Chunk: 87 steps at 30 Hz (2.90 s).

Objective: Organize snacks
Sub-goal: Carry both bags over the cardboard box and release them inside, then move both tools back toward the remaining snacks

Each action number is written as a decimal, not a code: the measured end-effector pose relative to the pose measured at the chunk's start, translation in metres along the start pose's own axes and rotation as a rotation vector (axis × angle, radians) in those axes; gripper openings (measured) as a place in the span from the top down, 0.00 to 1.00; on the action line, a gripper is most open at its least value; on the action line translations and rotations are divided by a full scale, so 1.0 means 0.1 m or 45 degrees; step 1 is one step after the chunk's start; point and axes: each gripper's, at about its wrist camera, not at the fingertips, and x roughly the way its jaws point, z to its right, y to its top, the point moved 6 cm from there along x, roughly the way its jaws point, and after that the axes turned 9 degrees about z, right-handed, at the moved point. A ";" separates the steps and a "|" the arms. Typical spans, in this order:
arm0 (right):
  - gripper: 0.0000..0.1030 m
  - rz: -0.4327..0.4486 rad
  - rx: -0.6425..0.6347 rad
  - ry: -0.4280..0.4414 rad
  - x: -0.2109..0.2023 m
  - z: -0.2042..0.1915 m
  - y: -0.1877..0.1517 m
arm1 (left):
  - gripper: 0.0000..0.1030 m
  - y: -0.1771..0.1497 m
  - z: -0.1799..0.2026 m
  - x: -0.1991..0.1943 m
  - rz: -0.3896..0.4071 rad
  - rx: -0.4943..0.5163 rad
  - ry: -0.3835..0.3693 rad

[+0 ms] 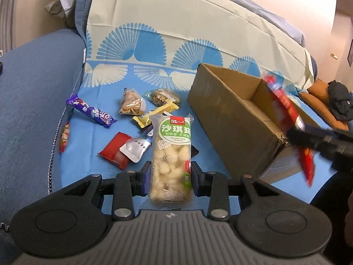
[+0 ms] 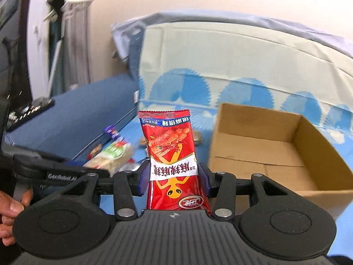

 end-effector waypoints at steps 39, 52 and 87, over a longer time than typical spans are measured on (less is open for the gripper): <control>0.54 0.273 0.444 -0.195 0.13 2.19 0.14 | 0.62 1.11 1.57 0.25 0.116 0.109 -0.126; 0.54 0.277 0.462 -0.253 0.14 2.26 0.11 | 0.61 1.35 1.97 0.82 0.092 0.011 -0.079; 0.58 0.165 0.157 -0.189 0.14 1.58 0.08 | 0.83 0.25 0.12 0.16 0.122 0.324 0.102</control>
